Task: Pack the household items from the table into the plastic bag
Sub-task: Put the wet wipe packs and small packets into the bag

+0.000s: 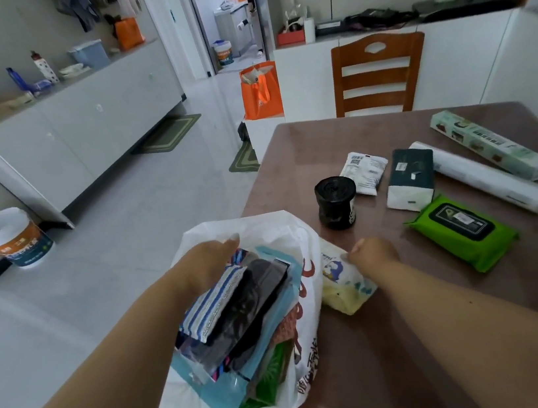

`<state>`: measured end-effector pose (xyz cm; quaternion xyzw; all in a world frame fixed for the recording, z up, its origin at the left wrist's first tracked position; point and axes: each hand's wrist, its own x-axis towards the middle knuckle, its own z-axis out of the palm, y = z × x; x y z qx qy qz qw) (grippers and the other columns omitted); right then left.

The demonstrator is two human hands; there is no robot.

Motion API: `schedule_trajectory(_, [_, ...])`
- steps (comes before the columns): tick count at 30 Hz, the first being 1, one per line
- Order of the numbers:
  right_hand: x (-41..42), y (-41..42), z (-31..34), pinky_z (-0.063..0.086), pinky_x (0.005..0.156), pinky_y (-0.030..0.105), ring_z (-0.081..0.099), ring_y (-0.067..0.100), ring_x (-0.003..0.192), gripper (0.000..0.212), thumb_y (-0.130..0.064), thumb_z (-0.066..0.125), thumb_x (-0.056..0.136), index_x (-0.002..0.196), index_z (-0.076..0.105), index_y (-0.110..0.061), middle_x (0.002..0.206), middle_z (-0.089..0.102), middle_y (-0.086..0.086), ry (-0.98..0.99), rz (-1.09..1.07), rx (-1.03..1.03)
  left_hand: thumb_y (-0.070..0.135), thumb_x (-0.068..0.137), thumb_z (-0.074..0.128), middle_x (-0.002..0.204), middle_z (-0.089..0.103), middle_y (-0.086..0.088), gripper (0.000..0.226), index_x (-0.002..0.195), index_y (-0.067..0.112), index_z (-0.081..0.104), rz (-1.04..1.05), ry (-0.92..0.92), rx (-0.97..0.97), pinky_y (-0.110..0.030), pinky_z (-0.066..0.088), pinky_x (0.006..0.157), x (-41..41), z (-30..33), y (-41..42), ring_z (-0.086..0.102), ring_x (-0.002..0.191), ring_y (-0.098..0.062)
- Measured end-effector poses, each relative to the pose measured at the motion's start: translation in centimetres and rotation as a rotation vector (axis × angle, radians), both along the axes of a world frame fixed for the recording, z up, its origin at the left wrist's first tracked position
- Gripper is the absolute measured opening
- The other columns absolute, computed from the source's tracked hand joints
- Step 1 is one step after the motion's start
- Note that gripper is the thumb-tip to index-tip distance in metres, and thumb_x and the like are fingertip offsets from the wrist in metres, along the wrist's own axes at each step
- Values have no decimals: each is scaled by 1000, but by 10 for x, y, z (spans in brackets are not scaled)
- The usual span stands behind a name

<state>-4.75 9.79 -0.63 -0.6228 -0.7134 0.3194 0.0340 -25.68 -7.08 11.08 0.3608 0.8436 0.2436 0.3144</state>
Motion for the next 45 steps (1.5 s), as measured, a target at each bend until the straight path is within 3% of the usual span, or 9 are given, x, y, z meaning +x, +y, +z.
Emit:
schedule_trajectory(6, [31, 2, 10, 45, 91, 38, 54, 34, 115, 44, -41, 42, 96, 114, 65, -8, 121, 62, 15, -143, -152, 184, 55, 96, 34, 121, 65, -13, 49, 81, 21, 65, -18, -147, 36, -44, 34, 111, 5, -11, 8, 56, 115, -31])
schedule_trajectory(11, [-12, -12, 47, 44, 72, 34, 61, 27, 86, 47, -46, 41, 95, 91, 66, -6, 88, 67, 9, 403, -84, 223, 57, 96, 32, 118, 65, -14, 49, 78, 24, 63, -43, -117, 46, -45, 35, 110, 9, -5, 10, 58, 112, -31])
schedule_trajectory(17, [21, 2, 2, 44, 72, 28, 62, 29, 95, 55, -53, 53, 89, 117, 63, -7, 115, 65, 11, -80, -136, -95, 51, 98, 29, 128, 59, -11, 48, 98, 20, 64, -43, -112, 32, -39, 32, 110, 14, -12, -1, 51, 110, -23])
schedule_trajectory(28, [91, 30, 11, 46, 88, 38, 56, 36, 111, 32, -27, 51, 93, 109, 67, -4, 116, 64, 18, -245, -490, 389, 46, 99, 32, 125, 60, -14, 45, 94, 16, 65, -77, -114, 37, -41, 31, 111, 12, -28, 12, 52, 111, -27])
schedule_trajectory(30, [63, 21, 28, 45, 80, 38, 59, 35, 99, 32, -36, 54, 90, 93, 69, -8, 98, 66, 15, 26, -460, 511, 47, 99, 32, 119, 63, -12, 46, 86, 19, 67, -94, -85, 41, -39, 32, 108, 11, -29, 13, 55, 110, -27])
schedule_trajectory(33, [-15, -22, 72, 37, 65, 32, 54, 23, 66, 54, -56, 50, 88, 70, 63, -6, 66, 57, 7, 610, -59, 113, 48, 99, 33, 121, 66, -13, 49, 81, 21, 70, -84, -86, 45, -40, 32, 110, 11, -28, 14, 57, 113, -30])
schedule_trajectory(36, [-60, -54, 81, 40, 69, 27, 56, 15, 67, 44, -49, 64, 83, 96, 71, -7, 81, 65, 5, 589, 200, -105, 41, 102, 30, 131, 60, -17, 54, 112, 4, 68, -90, -45, 20, -35, 31, 107, 15, -25, 16, 53, 122, -31])
schedule_trajectory(41, [-33, -28, 68, 40, 63, 25, 55, 19, 66, 12, -10, 63, 81, 71, 67, -16, 69, 62, 4, 842, -283, -130, 39, 103, 30, 116, 58, -8, 40, 114, 16, 60, -144, 105, 150, -26, 34, 87, 24, -24, 11, 54, 106, -24])
schedule_trajectory(45, [21, -1, 88, 47, 65, 26, 65, 29, 82, 7, -8, 61, 82, 87, 66, -6, 87, 67, 15, 1024, -645, -131, 47, 101, 25, 126, 60, -2, 53, 127, 17, 60, -300, 154, 214, -24, 29, 94, 36, -13, 27, 53, 110, -19])
